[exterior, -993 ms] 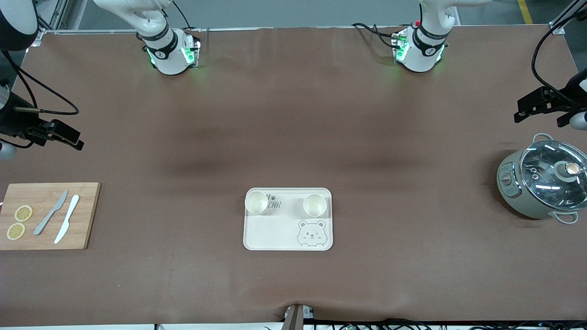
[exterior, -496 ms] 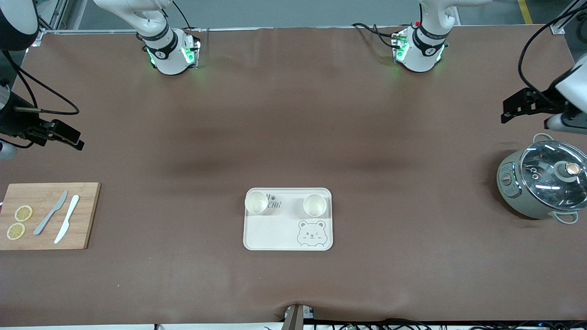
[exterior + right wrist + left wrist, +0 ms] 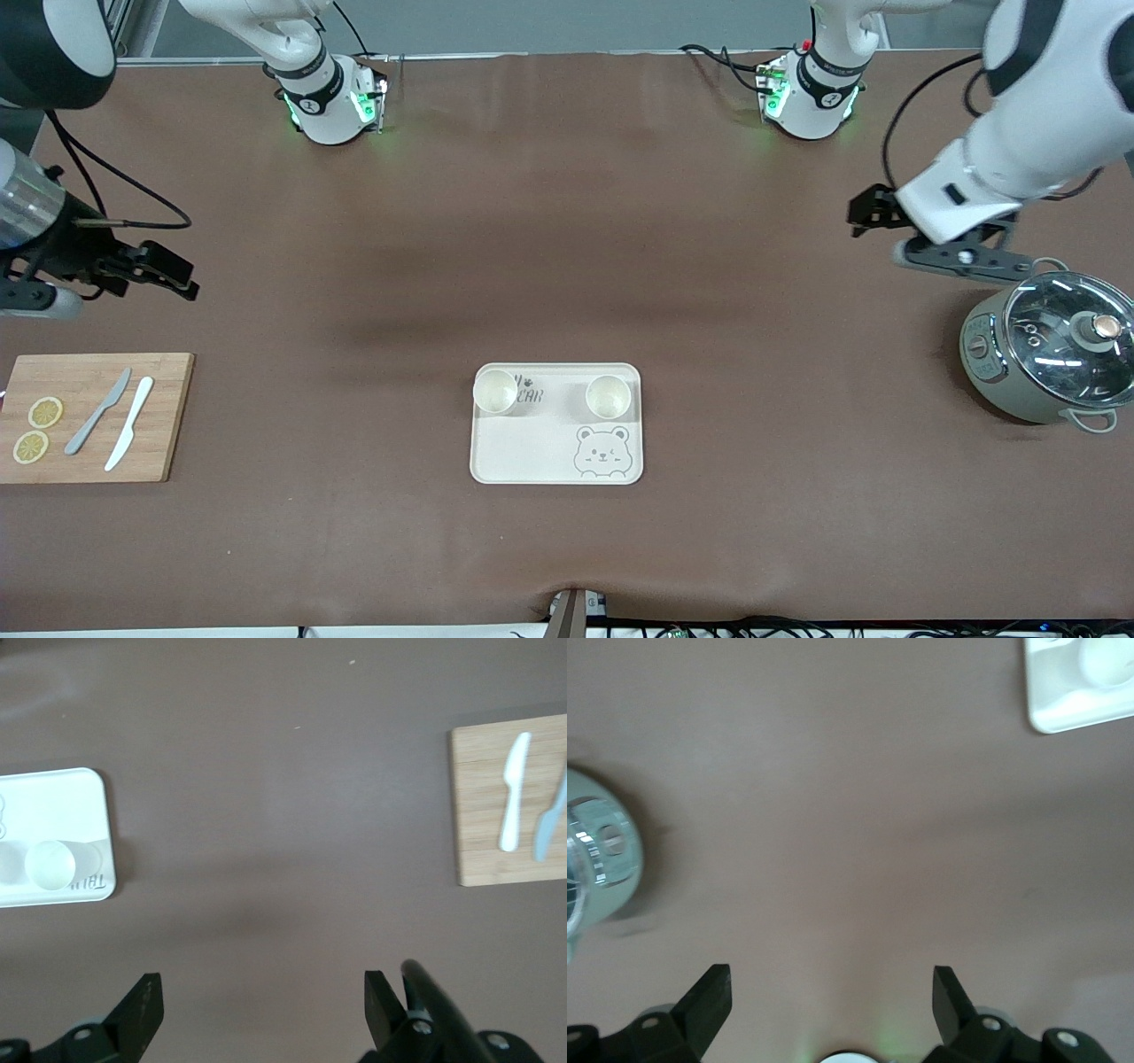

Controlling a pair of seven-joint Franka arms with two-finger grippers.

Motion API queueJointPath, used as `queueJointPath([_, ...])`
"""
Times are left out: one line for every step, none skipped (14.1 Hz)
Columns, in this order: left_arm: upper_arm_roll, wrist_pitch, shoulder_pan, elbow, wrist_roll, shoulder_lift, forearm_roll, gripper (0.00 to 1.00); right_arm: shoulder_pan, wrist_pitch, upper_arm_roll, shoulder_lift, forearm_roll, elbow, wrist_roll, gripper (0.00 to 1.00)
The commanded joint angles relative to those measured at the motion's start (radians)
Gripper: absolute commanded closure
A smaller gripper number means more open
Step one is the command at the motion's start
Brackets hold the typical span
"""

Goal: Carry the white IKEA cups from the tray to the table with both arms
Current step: 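Move both grippers from rest toward the white tray, then lower the right gripper onto one cup while the left gripper lowers onto another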

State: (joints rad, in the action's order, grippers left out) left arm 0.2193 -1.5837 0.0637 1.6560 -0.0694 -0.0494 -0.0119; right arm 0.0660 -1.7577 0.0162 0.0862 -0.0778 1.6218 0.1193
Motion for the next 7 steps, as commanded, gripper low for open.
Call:
queueJointPath([0.067, -0.112, 0.011, -0.021, -0.087, -0.055, -0.036, 0.0, 0.047, -0.068, 0.002, 0.072, -0.03, -0.013, 0.003, 0.0])
queueJointPath([0.074, -0.124, 0.019, -0.045, -0.101, -0.085, -0.031, 0.0, 0.058, -0.078, 0.002, 0.093, -0.03, -0.017, 0.009, 0.0])
queueJointPath([0.077, -0.128, 0.024, -0.077, -0.102, -0.116, -0.03, 0.0, 0.069, -0.089, 0.002, 0.116, -0.031, -0.029, 0.02, 0.0])
queueJointPath([0.077, -0.13, 0.042, -0.12, -0.107, -0.171, -0.016, 0.0, 0.089, -0.101, 0.002, 0.138, -0.03, -0.037, 0.04, 0.0])
queueJointPath([0.077, -0.134, 0.085, -0.172, -0.118, -0.231, 0.01, 0.0, 0.107, -0.12, 0.002, 0.159, -0.028, -0.043, 0.065, 0.0])
queueJointPath([0.074, -0.159, 0.129, -0.229, -0.171, -0.294, 0.029, 0.0, 0.121, -0.143, 0.002, 0.182, -0.028, -0.043, 0.091, 0.0])
queueJointPath([0.074, -0.185, 0.152, -0.27, -0.243, -0.35, 0.053, 0.0, 0.133, -0.17, 0.002, 0.202, -0.03, -0.045, 0.12, 0.0])
